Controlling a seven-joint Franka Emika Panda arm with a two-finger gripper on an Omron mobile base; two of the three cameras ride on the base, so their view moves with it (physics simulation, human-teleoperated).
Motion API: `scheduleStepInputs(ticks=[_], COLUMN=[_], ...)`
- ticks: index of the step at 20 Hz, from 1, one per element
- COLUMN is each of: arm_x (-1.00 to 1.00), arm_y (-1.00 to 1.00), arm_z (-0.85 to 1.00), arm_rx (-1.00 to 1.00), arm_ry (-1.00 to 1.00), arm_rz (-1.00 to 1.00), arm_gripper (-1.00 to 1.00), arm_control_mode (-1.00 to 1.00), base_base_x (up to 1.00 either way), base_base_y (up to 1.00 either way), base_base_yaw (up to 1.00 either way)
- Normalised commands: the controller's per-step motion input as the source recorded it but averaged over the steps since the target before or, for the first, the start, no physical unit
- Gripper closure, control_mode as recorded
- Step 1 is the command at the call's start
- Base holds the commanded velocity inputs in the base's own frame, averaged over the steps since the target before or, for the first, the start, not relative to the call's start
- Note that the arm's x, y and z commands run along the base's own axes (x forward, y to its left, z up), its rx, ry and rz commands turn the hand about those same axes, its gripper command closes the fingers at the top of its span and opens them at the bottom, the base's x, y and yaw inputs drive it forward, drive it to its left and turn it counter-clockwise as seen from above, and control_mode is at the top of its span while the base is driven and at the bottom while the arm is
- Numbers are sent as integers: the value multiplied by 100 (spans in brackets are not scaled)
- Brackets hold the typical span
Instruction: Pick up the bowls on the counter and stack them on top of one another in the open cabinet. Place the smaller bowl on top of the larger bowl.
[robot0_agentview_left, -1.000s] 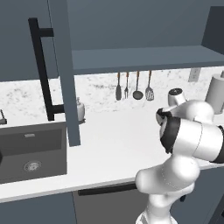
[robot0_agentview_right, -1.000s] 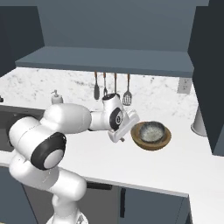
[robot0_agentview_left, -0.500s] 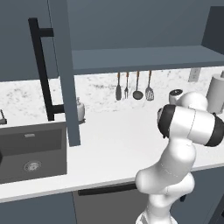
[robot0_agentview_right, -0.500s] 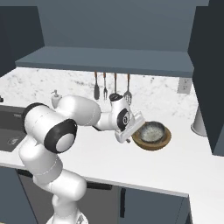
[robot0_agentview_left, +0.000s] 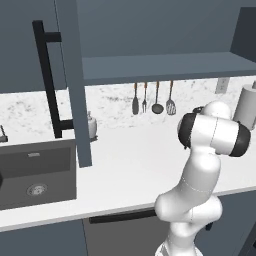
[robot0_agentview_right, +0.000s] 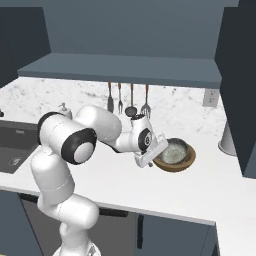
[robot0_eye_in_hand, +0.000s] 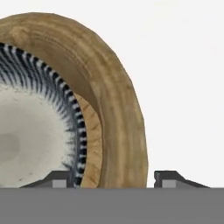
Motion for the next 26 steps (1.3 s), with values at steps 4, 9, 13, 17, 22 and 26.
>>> scheduleStepInputs(ticks=[4, 9, 13, 17, 22, 26], arm_x=[0, -15, -76, -100, -100, -100], arm_y=[0, 2, 41, 70, 76, 82], arm_z=[0, 25, 98, 91, 99, 100], arm_rx=[0, 0, -1, -9, -11, -12], arm_ry=[0, -5, -24, -18, -24, -22], arm_rz=[0, 0, 0, 2, 2, 2], arm_gripper=[100, 100, 100, 100, 100, 100], arm_control_mode=[-100, -100, -100, -100, -100, -100], base_base_x=[0, 0, 0, 0, 0, 0], base_base_y=[0, 0, 0, 0, 0, 0], base_base_yaw=[0, 0, 0, 0, 0, 0])
